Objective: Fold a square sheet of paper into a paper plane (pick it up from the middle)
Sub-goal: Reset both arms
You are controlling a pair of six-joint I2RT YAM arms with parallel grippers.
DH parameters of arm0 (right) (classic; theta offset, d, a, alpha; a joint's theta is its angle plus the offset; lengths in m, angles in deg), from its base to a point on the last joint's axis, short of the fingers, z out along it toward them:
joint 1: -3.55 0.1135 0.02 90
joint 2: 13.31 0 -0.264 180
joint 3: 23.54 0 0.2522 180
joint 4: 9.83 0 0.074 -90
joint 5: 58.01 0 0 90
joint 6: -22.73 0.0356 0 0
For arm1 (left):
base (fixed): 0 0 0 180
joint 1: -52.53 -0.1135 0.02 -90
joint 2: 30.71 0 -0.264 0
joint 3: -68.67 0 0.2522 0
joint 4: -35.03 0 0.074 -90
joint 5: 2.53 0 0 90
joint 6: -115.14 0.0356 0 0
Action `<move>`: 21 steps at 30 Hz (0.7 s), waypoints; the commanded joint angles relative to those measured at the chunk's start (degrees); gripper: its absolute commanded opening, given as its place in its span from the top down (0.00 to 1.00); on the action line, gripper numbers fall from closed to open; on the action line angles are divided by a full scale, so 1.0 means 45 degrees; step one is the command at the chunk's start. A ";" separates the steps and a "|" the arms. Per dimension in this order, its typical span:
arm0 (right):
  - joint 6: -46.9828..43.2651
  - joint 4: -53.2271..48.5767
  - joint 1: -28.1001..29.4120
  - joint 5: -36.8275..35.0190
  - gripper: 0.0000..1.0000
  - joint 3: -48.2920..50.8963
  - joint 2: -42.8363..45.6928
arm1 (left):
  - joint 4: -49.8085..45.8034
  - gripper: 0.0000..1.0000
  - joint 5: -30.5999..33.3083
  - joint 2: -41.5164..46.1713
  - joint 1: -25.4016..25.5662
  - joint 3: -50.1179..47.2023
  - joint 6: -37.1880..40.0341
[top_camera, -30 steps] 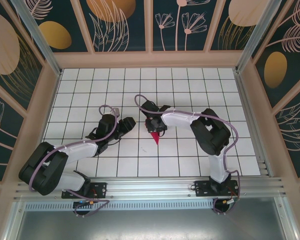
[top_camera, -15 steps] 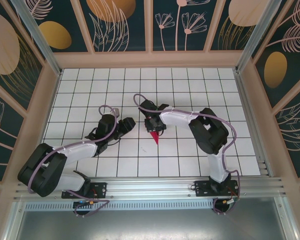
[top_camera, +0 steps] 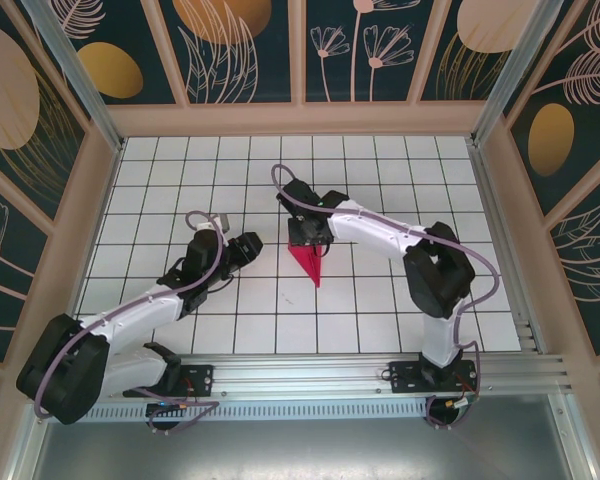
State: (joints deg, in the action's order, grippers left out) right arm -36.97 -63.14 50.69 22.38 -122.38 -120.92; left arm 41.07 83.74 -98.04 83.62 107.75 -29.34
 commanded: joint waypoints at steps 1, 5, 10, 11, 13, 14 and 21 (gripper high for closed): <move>-0.0038 -0.0405 0.0206 -0.1364 0.56 -0.0009 0.1632 | -0.0447 0.53 0.0464 0.0422 0.0046 -0.0158 0.0542; -0.0066 0.0906 0.0190 -0.4141 0.55 0.1691 0.4417 | -0.1445 0.49 0.1641 0.1278 0.0042 0.0070 0.1448; -0.1240 0.3875 -0.0291 -0.8397 0.28 0.5428 0.8894 | -0.3389 0.35 0.5145 0.3218 0.0039 0.0254 0.3474; -0.1890 0.4882 -0.0800 -0.8671 0.19 0.6538 0.9788 | -0.3676 0.29 0.6157 0.3639 0.0027 0.0218 0.3967; -0.2766 0.6278 -0.2242 -0.8027 0.05 0.8289 1.1244 | -0.3929 0.17 0.8258 0.4344 -0.0003 -0.0034 0.4708; -0.3062 0.6989 -0.3199 -0.7622 0.01 0.9239 1.1790 | -0.3850 0.08 0.9176 0.4606 -0.0060 -0.0208 0.5151; -0.4191 1.1899 -0.7817 -0.3835 0.01 1.4195 1.1845 | -0.2637 0.02 1.0080 0.3986 -0.2202 -0.0676 0.7586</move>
State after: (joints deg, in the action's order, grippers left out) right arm -54.08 -21.77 20.11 -2.05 -60.94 -66.70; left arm 28.34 123.61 -78.08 77.26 105.39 -1.93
